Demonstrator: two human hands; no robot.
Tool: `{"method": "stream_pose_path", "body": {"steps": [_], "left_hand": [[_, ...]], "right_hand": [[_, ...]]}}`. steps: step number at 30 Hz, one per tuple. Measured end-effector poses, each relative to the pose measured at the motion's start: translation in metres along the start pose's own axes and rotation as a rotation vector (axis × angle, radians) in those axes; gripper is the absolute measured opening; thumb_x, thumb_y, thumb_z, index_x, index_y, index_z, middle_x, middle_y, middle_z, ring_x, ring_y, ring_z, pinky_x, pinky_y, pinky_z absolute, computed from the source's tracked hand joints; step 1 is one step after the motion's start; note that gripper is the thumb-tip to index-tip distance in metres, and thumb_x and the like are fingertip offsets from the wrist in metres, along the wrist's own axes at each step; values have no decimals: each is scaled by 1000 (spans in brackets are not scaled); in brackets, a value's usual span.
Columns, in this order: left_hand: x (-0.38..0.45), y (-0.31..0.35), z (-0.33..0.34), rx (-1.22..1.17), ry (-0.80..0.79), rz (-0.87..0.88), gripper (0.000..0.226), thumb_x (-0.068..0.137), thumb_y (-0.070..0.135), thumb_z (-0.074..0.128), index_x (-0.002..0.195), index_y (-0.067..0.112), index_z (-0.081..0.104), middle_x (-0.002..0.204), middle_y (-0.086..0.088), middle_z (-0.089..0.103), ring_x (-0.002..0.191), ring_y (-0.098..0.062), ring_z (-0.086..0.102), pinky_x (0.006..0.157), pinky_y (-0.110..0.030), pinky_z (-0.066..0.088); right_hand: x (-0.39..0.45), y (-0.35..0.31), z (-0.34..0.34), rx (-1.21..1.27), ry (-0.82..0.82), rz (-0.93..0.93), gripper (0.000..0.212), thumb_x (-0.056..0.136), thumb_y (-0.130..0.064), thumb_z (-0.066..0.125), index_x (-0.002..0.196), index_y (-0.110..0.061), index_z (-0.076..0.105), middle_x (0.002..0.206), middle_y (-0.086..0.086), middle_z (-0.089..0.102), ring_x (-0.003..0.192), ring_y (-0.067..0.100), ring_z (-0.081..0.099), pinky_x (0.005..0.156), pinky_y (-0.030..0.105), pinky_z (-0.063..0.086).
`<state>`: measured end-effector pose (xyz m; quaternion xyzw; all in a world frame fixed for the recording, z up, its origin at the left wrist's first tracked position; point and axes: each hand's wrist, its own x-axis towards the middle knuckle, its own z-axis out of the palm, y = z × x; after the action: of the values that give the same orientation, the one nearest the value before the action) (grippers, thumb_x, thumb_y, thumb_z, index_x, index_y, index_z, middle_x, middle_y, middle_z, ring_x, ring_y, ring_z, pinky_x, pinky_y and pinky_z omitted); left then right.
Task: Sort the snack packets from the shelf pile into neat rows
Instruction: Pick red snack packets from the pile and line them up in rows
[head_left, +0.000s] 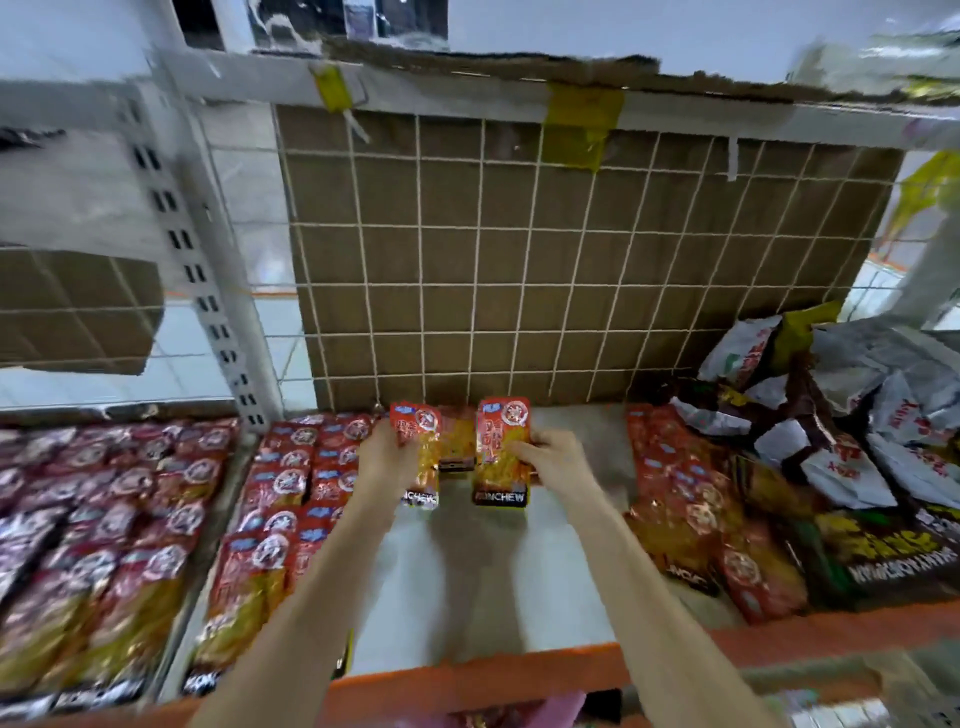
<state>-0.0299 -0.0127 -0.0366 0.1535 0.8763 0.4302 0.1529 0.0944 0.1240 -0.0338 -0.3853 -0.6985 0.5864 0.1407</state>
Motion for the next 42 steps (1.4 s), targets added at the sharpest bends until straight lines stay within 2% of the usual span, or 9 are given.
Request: {"method": "stream_pose_path", "body": {"steps": [1, 4, 6, 9, 11, 14, 20, 28, 42], "left_hand": [[4, -2, -2, 47, -4, -27, 32, 94, 11, 49, 121, -4, 52, 120, -23, 58, 112, -35, 54, 89, -36, 41], [12, -1, -4, 182, -14, -73, 42, 92, 4, 44, 132, -9, 39, 129, -26, 51, 120, -38, 48, 94, -37, 39], [14, 1, -3, 230, -31, -80, 53, 91, 3, 42, 140, -9, 25, 137, -27, 41, 124, -38, 44, 98, -38, 38], [11, -1, 4, 404, -34, -18, 60, 95, 6, 39, 145, -9, 9, 145, -30, 22, 135, -40, 26, 110, -38, 24], [6, -7, 8, 530, 12, 62, 58, 95, 7, 40, 145, -7, 12, 145, -31, 20, 136, -42, 20, 113, -40, 17], [0, -19, 11, 627, 30, 205, 49, 97, 12, 38, 143, 2, 25, 147, -27, 19, 137, -42, 18, 113, -40, 17], [-6, -28, 14, 666, -45, 275, 51, 98, 17, 37, 146, 8, 21, 146, -18, 26, 132, -34, 28, 106, -37, 31], [-4, -20, 15, 705, -55, 247, 58, 95, 9, 43, 147, 4, 18, 148, -18, 20, 135, -33, 22, 108, -36, 32], [3, -22, 17, 731, -31, 271, 59, 98, 17, 44, 148, 6, 13, 151, -16, 20, 138, -33, 20, 108, -36, 32]], "right_hand": [[7, 0, 16, 2, -18, 12, 7, 89, 2, 57, 94, 0, 62, 74, 11, 60, 55, 12, 59, 51, 18, 49], [26, 5, 50, -99, 57, -11, 14, 85, -4, 61, 99, -2, 66, 88, 9, 63, 83, 22, 61, 70, 27, 49], [28, 3, 57, -233, 89, -49, 15, 87, -10, 60, 101, -6, 64, 92, 5, 61, 88, 20, 58, 68, 22, 39], [29, 6, 60, -424, 77, -73, 28, 91, -17, 58, 116, -4, 56, 110, 10, 62, 103, 25, 59, 77, 23, 41], [29, 8, 63, -493, 83, -104, 35, 91, -21, 59, 122, -5, 52, 120, 12, 60, 109, 28, 57, 88, 29, 45], [28, 11, 68, -528, 75, -135, 46, 90, -22, 61, 131, -9, 46, 126, 13, 53, 115, 27, 52, 95, 31, 43], [28, 12, 78, -604, 59, -209, 37, 93, -23, 55, 128, -14, 51, 123, 8, 58, 113, 24, 49, 93, 27, 38], [23, 12, 79, -640, 48, -269, 45, 99, -14, 44, 143, -19, 37, 134, 14, 34, 125, 28, 39, 105, 33, 38], [24, 14, 79, -744, 44, -306, 46, 101, -18, 40, 146, -20, 32, 134, 17, 36, 119, 30, 38, 98, 27, 33]]}}
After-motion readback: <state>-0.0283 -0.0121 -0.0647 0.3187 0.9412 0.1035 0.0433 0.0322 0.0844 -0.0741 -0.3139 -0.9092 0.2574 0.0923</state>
